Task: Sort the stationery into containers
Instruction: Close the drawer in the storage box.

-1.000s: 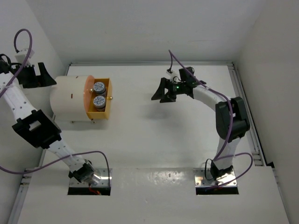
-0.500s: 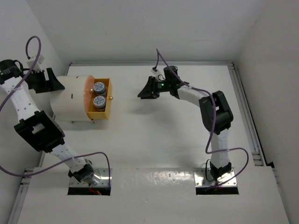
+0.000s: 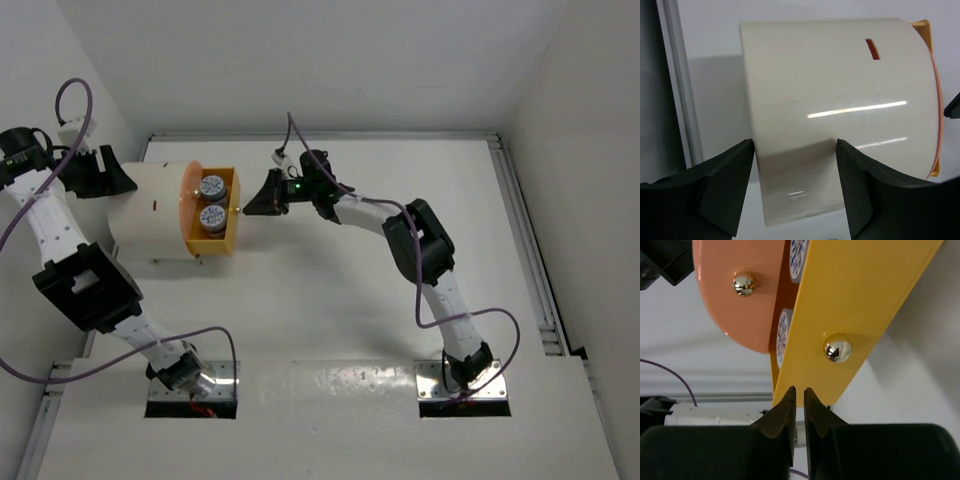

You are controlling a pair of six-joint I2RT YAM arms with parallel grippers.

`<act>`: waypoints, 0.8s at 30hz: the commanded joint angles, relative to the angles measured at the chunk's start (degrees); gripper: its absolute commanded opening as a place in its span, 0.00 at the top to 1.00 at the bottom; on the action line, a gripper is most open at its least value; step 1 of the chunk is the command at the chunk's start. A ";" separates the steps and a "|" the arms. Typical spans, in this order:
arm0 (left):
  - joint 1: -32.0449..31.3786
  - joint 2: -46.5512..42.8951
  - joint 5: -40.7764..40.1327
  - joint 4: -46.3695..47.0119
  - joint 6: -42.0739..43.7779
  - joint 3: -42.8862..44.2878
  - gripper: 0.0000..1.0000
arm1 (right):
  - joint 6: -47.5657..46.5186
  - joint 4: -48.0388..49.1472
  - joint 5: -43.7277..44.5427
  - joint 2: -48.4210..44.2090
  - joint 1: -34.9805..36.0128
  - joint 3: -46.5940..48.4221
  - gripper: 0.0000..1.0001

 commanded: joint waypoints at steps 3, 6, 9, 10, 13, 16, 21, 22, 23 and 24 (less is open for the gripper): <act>-2.27 -0.35 -3.69 0.77 2.53 -3.53 0.29 | 4.63 4.95 3.37 2.76 1.85 4.47 0.89; -2.44 -1.14 -3.51 0.85 3.58 -4.41 0.29 | 5.68 5.39 4.77 4.25 2.82 5.88 0.89; -3.23 -1.84 -3.07 0.77 5.17 -6.34 0.29 | 6.74 6.62 5.74 6.70 3.87 8.95 0.89; -3.50 -2.11 -3.16 0.68 5.52 -7.39 0.30 | 7.18 7.40 6.00 7.24 4.57 9.75 0.89; -4.29 -2.72 -3.42 0.77 6.49 -9.24 0.32 | 7.27 7.59 7.84 9.17 6.24 12.74 0.89; -4.99 -3.08 -3.86 0.77 7.37 -10.38 0.33 | 8.14 7.76 9.08 10.84 7.91 14.41 0.88; -5.26 -2.81 -3.78 0.07 8.51 -10.83 0.34 | 8.76 7.68 10.48 12.43 9.32 15.90 0.88; -5.26 -2.81 -3.86 -0.02 8.86 -10.92 0.34 | 8.59 7.59 11.27 13.13 9.24 16.52 0.88; -5.43 -2.90 -3.78 0.06 9.12 -11.09 0.34 | 8.41 7.41 11.80 13.39 9.32 16.96 0.88; -5.43 -2.90 -3.86 0.06 9.21 -11.53 0.34 | 7.98 7.33 12.33 13.66 9.33 17.22 0.87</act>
